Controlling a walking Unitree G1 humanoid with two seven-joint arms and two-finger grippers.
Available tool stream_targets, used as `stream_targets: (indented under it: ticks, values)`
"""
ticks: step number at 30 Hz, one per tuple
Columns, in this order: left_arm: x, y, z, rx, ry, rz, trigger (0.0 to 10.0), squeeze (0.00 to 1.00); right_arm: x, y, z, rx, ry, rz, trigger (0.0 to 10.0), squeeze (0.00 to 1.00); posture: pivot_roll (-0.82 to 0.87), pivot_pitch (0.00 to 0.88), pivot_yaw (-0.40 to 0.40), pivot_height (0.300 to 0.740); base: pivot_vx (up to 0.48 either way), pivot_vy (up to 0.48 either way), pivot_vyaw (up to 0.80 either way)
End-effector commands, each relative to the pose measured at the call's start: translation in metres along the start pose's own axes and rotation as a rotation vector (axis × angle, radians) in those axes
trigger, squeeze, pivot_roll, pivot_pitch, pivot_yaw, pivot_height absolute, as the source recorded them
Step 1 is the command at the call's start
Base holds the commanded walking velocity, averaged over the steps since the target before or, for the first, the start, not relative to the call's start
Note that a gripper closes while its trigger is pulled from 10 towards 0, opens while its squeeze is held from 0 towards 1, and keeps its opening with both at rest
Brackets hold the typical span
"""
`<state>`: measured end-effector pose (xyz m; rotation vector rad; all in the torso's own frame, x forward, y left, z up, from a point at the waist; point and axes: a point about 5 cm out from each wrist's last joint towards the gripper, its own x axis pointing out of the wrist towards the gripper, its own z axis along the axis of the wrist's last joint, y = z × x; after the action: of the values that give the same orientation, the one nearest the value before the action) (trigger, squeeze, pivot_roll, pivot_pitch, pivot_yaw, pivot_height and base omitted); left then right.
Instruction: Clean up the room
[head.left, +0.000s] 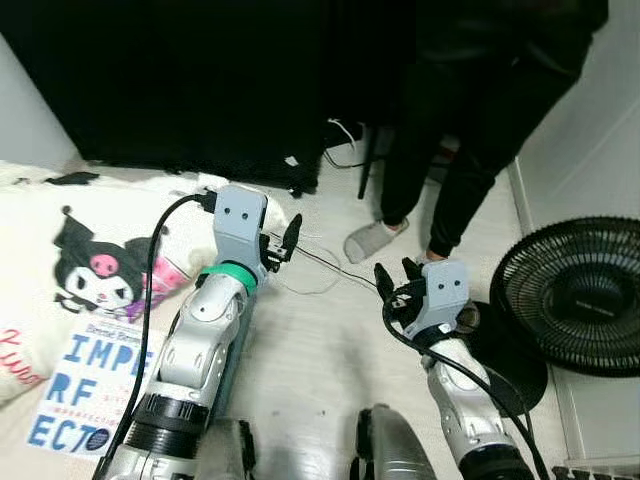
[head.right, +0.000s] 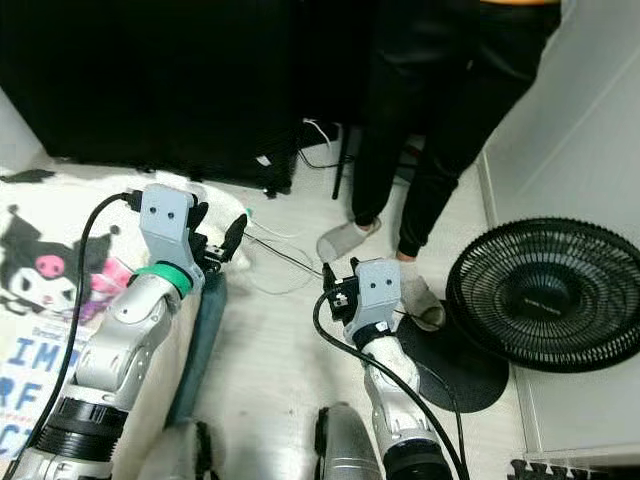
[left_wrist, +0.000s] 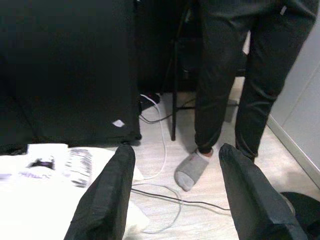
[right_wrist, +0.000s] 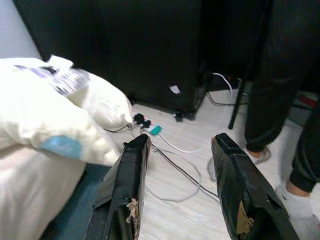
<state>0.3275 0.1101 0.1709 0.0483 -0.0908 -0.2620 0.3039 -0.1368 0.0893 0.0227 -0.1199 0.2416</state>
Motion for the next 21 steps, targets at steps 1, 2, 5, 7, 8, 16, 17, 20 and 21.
stream_targets:
  ticks: [1,2,5,7,8,16,17,20,21]
  values:
    - [-0.0025,0.0005,-0.01,0.001,0.043,0.006,10.0,0.0,-0.0041,-0.0003,-0.0065,0.001,0.033,-0.001,10.0,0.0,0.0,0.12,0.012,0.705,0.0,0.0,0.0]
    - [-0.0024,0.0006,-0.0099,0.001,0.044,0.007,10.0,0.0,-0.0041,-0.0003,-0.0066,0.001,0.034,-0.001,10.0,0.0,0.0,0.121,0.013,0.71,0.0,0.0,0.0]
    - [-0.0025,0.0007,-0.01,0.0,0.044,0.007,10.0,0.0,-0.0043,-0.0003,-0.0068,0.001,0.035,-0.003,10.0,0.0,0.0,0.122,0.013,0.725,0.0,0.0,0.0]
    - [-0.0025,0.0007,-0.0101,-0.001,0.044,0.007,10.0,0.0,-0.0043,-0.0003,-0.007,0.002,0.035,-0.003,10.0,0.0,0.0,0.122,0.013,0.73,0.0,0.0,0.0]
    - [-0.0024,0.0006,-0.0103,-0.006,0.044,0.005,10.0,0.0,-0.0046,-0.0004,-0.0074,0.002,0.036,-0.005,10.0,0.0,0.01,0.122,0.014,0.74,0.0,0.0,0.0]
    - [-0.0028,0.0021,-0.0134,-0.006,0.052,0.01,10.0,0.0,-0.0042,-0.0002,-0.0079,0.004,0.038,-0.007,10.0,0.0,0.01,0.121,0.016,0.74,0.0,0.0,0.0]
    - [-0.0033,0.0026,-0.0148,-0.006,0.056,0.011,10.0,0.0,-0.0041,0.0008,-0.0082,0.008,0.037,-0.005,10.0,0.0,0.01,0.121,0.015,0.74,0.0,0.0,0.0]
    - [-0.0036,0.0026,-0.0157,-0.006,0.059,0.01,10.0,0.0,-0.0042,0.0016,-0.009,0.018,0.041,-0.008,10.0,0.0,0.01,0.121,0.014,0.74,0.0,0.0,0.0]
    - [-0.0037,0.0026,-0.0162,-0.005,0.061,0.01,10.0,0.0,-0.0042,0.002,-0.0098,0.024,0.046,-0.009,10.0,0.0,0.01,0.12,0.015,0.74,0.0,0.0,0.0]
